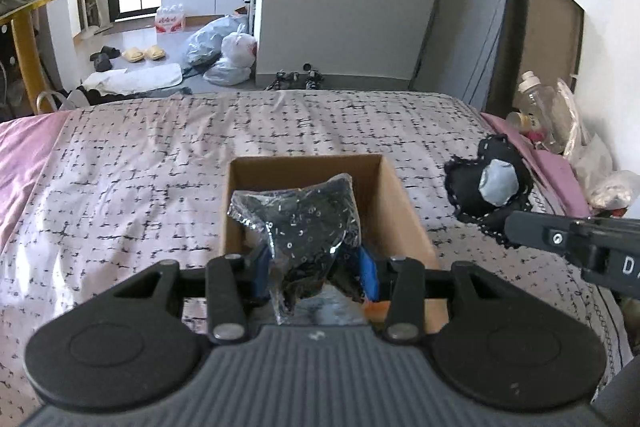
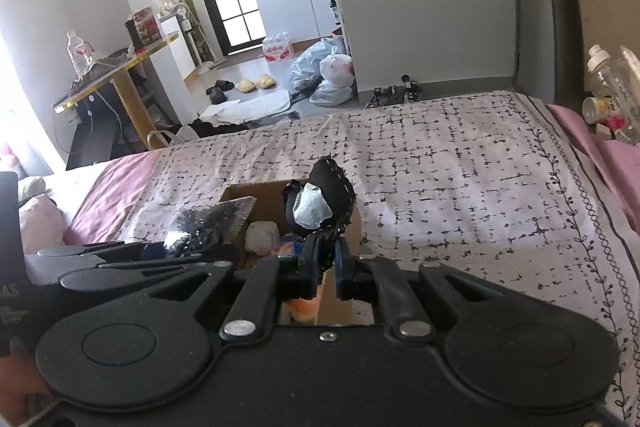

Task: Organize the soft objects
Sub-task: 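Carry the sock bundle and sock ball over the box with both grippers, then lower both items into the box and open both grippers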

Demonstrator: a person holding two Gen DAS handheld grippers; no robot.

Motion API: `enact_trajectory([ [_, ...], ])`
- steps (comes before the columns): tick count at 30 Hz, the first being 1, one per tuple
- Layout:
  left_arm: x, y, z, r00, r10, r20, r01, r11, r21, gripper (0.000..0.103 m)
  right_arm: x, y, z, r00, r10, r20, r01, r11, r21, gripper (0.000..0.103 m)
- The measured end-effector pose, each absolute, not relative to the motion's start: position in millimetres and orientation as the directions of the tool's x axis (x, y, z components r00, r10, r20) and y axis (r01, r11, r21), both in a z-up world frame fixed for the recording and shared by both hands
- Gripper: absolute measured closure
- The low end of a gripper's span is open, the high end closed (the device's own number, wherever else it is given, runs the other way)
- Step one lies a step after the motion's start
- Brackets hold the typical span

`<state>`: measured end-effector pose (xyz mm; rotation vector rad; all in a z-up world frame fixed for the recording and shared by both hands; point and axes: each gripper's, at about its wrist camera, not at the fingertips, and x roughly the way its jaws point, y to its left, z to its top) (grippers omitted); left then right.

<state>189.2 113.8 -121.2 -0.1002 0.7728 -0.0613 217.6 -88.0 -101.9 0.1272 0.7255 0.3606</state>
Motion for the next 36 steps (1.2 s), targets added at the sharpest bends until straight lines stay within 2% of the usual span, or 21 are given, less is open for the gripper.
enact_trajectory([
  [14,204.7,128.7,-138.4,0.676,-0.122,-0.727,0.069,0.992,-0.102,0.06,236.3,-58.0,-113.0,0.659,0.403,-0.635,-0.304,0.915,0.264,0.094],
  [17,208.3,131.4,-139.6,0.674,-0.116,-0.729,0.056,0.993,-0.107,0.06,242.9,-53.6,-124.8,0.612,0.421,-0.67,-0.306,0.907,0.289,0.082],
  [19,211.4,134.6,-139.8,0.674,-0.11,-0.73,0.045,0.993,-0.108,0.06,243.5,-55.4,-131.1,0.607,0.399,-0.687,-0.274,0.917,0.29,0.062],
  [22,215.9,139.7,-138.7,0.68,-0.102,-0.726,0.032,0.994,-0.109,0.06,238.9,-60.3,-135.9,0.612,0.394,-0.686,-0.258,0.919,0.297,0.049],
  [26,222.2,144.8,-139.7,0.681,-0.092,-0.726,0.027,0.995,-0.1,0.059,237.8,-68.5,-141.0,0.606,0.39,-0.693,-0.236,0.92,0.312,0.049],
  [30,226.9,148.2,-140.6,0.679,-0.085,-0.729,0.02,0.995,-0.098,0.059,236.7,-78.2,-143.7,0.613,0.385,-0.69,-0.215,0.922,0.323,0.044],
  [36,227.2,139.9,-139.8,0.681,-0.109,-0.724,0.063,0.994,-0.09,0.058,233.0,-90.8,-149.0,0.614,0.377,-0.694,-0.189,0.923,0.334,0.043],
])
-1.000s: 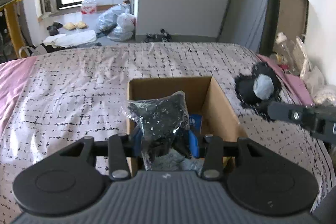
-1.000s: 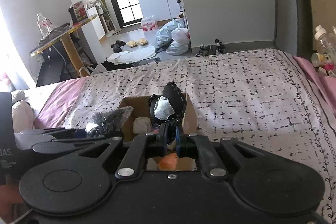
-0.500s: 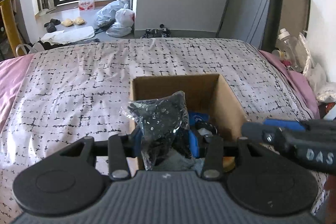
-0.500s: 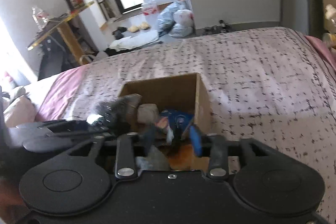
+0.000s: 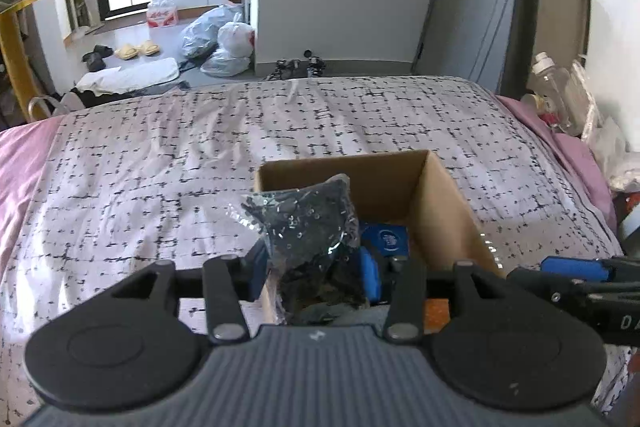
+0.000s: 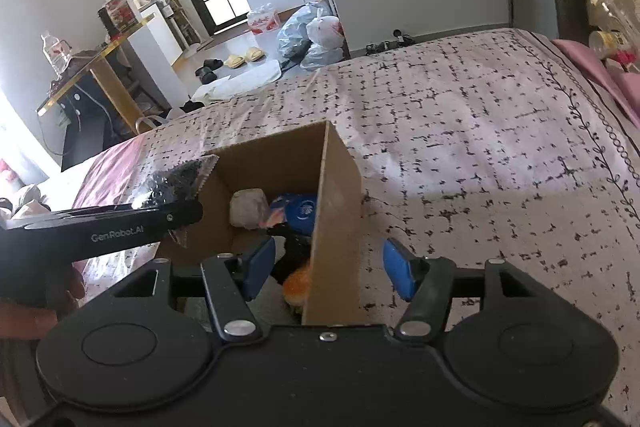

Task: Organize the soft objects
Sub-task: 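Lower both items into the box and open both grippers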

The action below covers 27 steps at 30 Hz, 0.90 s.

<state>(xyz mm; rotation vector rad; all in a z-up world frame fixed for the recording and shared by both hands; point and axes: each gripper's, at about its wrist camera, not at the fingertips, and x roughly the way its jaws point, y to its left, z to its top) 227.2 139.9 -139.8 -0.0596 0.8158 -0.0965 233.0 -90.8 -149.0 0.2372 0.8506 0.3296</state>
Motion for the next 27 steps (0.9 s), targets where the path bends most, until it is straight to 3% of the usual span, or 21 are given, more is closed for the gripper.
enact_trajectory([
  [4,233.5,135.4,-139.1,0.653,-0.161,-0.74,0.088,0.987,-0.137,0.044,229.9,-98.1,-151.2,0.598,0.397,-0.696,-0.174,0.912,0.371,0.043],
  [9,234.2,139.7,-129.9,0.677,-0.142,-0.722,0.067,0.989,-0.131,0.032,221.7,-106.6,-147.3,0.597,0.415,-0.686,-0.163,0.901,0.403,0.043],
  [21,215.6,148.0,-106.8,0.678,-0.114,-0.726,-0.005,0.987,-0.159,0.03,206.0,-125.3,-130.7,0.632,0.402,-0.663,-0.151,0.902,0.404,0.037],
  [27,196.4,141.0,-102.6,0.667,-0.102,-0.738,-0.01,0.989,-0.146,0.029,194.5,-133.7,-116.7,0.652,0.395,-0.647,-0.154,0.905,0.397,0.024],
])
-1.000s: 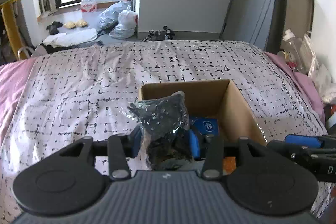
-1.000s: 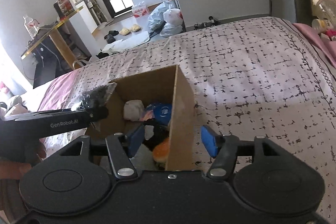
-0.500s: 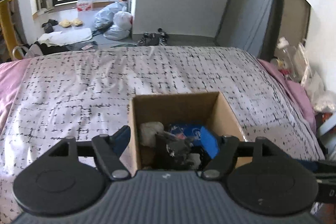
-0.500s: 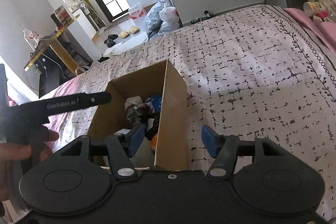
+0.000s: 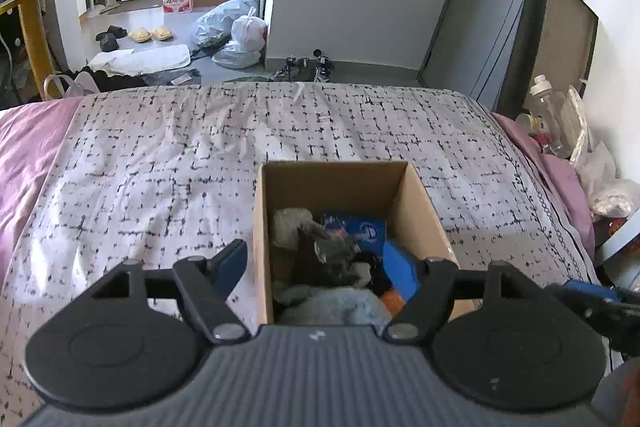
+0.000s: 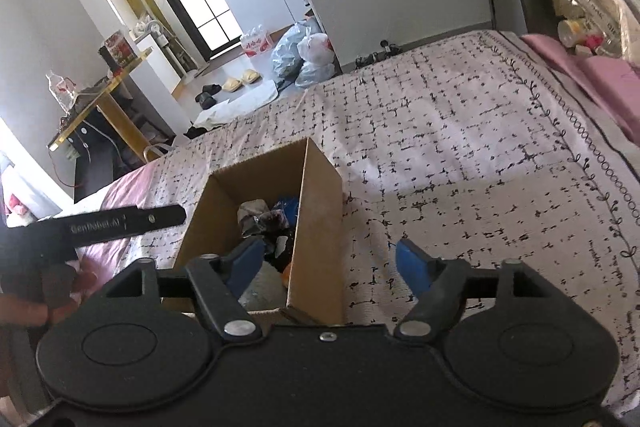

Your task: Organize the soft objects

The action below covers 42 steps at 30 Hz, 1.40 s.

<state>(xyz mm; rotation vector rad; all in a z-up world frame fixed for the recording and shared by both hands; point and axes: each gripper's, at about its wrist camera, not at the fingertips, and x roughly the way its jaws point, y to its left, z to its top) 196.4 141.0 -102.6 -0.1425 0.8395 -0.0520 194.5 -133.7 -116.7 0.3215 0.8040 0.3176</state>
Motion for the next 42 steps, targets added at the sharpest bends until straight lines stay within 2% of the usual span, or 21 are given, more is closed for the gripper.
enact_trajectory([
  [4,186.5,131.6,-99.7,0.65,-0.092,-0.754,-0.015,0.991,-0.133,0.029,185.8,-136.5,-105.7,0.664,0.396,-0.634,-0.171,0.906,0.387,0.017],
  [8,173.4,124.7,-91.5,0.649,-0.064,-0.758,-0.04,0.992,-0.119,0.018,178.1,-143.3,-97.1,0.66,0.422,-0.622,-0.174,0.89,0.421,0.012],
  [13,154.6,118.3,-81.4,0.645,-0.05,-0.763,-0.047,0.993,-0.105,0.015,165.2,-147.9,-86.2,0.664,0.433,-0.61,-0.193,0.887,0.419,0.004],
  [15,145.3,115.4,-78.5,0.646,-0.043,-0.762,-0.051,0.994,-0.099,0.009,161.5,-148.8,-82.0,0.661,0.435,-0.611,-0.2,0.888,0.415,0.0],
  [20,125.3,108.9,-71.2,0.649,-0.048,-0.759,-0.04,0.994,-0.097,0.0,153.0,-155.9,-72.3,0.654,0.44,-0.615,-0.194,0.884,0.426,0.0],
  [22,120.8,105.7,-66.0,0.637,-0.063,-0.768,-0.026,0.994,-0.103,0.0,150.3,-159.8,-70.7,0.639,0.456,-0.62,-0.18,0.871,0.456,0.0],
  [28,96.4,101.8,-36.5,0.689,-0.065,-0.721,-0.051,0.989,-0.137,0.0,138.1,-158.0,-61.2,0.634,0.417,-0.651,-0.17,0.896,0.409,0.0],
  [31,87.9,107.6,-23.8,0.663,-0.095,-0.742,-0.117,0.967,-0.228,0.0,131.5,-158.6,-54.2,0.647,0.394,-0.653,-0.171,0.909,0.379,0.0],
  [42,42.1,105.2,4.0,0.668,-0.026,-0.744,-0.162,0.971,-0.179,0.0,104.8,-167.6,-31.0,0.656,0.422,-0.626,-0.23,0.902,0.366,0.0],
])
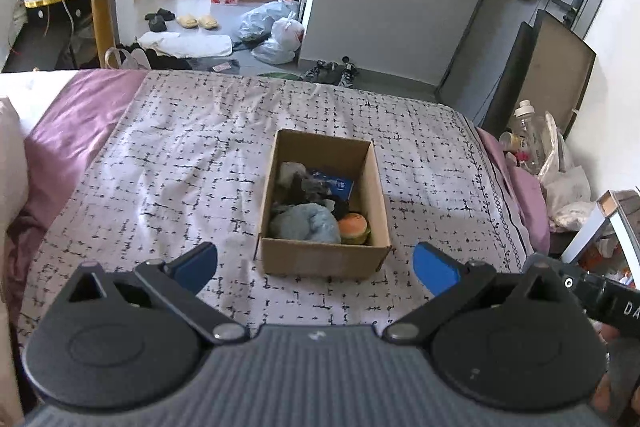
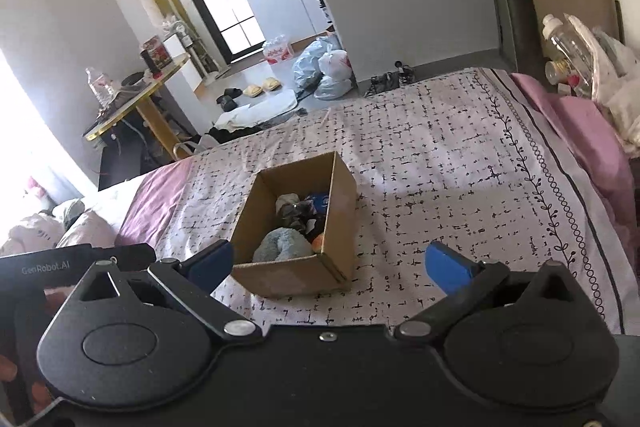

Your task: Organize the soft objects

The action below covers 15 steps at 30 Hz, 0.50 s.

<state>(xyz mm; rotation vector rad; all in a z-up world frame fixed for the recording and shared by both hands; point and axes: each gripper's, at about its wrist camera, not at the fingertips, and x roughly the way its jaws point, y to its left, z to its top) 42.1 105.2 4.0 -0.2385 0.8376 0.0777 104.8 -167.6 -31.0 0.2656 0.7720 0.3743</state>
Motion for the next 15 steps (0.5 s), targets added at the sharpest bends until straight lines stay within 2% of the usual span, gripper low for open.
enact_trajectory([
  [10,12.8,88.0,29.6,0.698,-0.023,-0.716,-0.144,0.974,-0.172,0.0,82.0,-169.1,-16.9,0.644,0.42,-0.639,-0.278,0.907,0.316,0.0],
  [15,6.8,76.1,29.1,0.684,-0.028,-0.729,-0.128,0.979,-0.158,0.0,70.1,-170.9,-13.2,0.643,0.406,-0.649,-0.296,0.914,0.277,0.0],
])
